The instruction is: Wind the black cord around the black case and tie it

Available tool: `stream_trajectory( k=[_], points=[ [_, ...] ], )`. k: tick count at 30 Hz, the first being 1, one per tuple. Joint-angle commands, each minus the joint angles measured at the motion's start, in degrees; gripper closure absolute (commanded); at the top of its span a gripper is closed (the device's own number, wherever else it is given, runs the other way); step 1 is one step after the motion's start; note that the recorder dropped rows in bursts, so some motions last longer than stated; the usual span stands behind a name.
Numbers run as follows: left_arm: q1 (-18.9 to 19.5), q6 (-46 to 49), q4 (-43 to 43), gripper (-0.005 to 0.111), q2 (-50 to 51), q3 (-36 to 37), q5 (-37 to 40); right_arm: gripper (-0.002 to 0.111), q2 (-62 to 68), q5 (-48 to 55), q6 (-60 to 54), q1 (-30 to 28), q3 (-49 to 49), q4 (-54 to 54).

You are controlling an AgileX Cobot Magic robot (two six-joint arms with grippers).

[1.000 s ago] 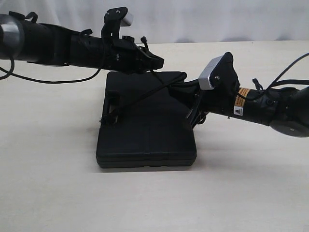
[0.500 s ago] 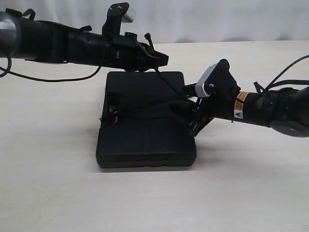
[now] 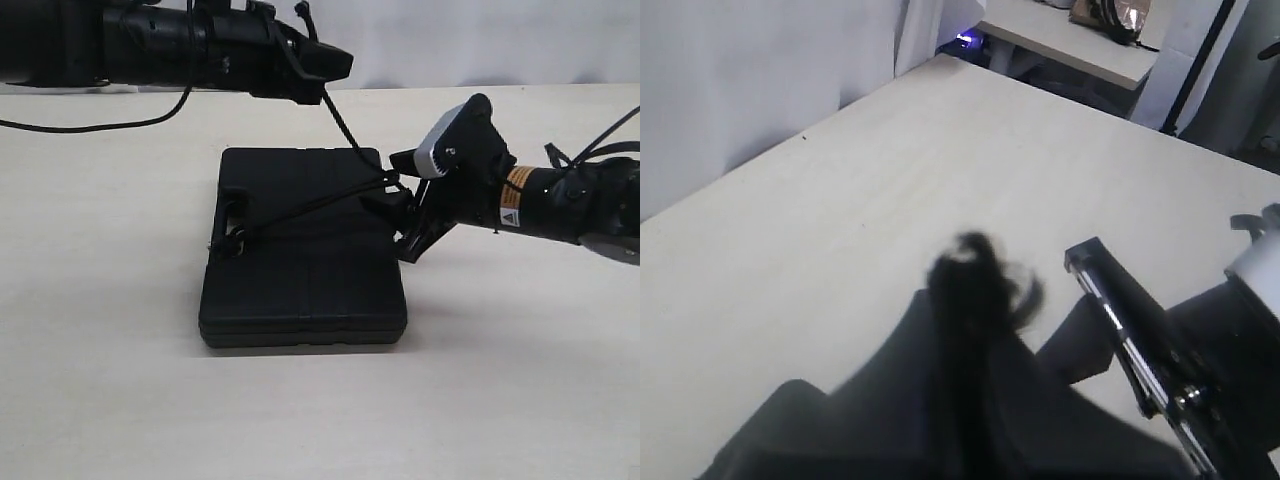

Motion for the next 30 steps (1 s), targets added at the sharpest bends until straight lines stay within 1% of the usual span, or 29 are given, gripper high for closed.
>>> stream_trajectory(
  k=[1, 5, 9, 15, 18, 20, 23, 25, 30],
  points=[
    [-0.05, 2.8, -0.62, 0.107, -2.3, -0.45, 0.57, 0.049, -1.63, -2.31, 4.01, 0.05, 0.08, -7.68],
    [-0.05, 2.83, -0.62, 0.107, -2.43, -0.45, 0.57, 0.049, -2.01, -6.22, 6.81, 0.05, 0.08, -9.82],
    [-0.05, 2.83, -0.62, 0.107, -2.43, -0.45, 0.57, 0.049, -3.03, -4.52, 7.05, -0.05, 0.08, -9.82],
    [-0.05, 2.83, -0.62, 0.107, -2.46, -0.45, 0.81, 0.049, -8.38, 11.78, 9.09, -0.05, 0.08, -7.5],
    [-0.05, 2.83, -0.62, 0.107, -2.46, -0.45, 0.81, 0.049, -11.6, 15.1, 12.22, -0.05, 0.17, -8.18],
    [-0.05, 2.83, -0.62, 0.107, -2.46, -0.45, 0.81, 0.049, -12.79, 12.75, 13.95, -0.05, 0.53, -8.33],
    [-0.05, 2.83, -0.62, 0.107, -2.46, -0.45, 0.81, 0.049, -12.7, 1.52, 16.94, 0.05, 1.0, -9.55],
    [-0.05, 2.83, -0.62, 0.107, -2.46, -0.45, 0.81, 0.049, -11.55, -3.55, 17.91, 0.05, 1.0, -10.48],
    [-0.05, 2.71, -0.62, 0.107, -2.46, -0.35, 1.61, 0.049, -6.85, -0.96, 15.46, 0.05, -0.65, -9.21]
  ],
)
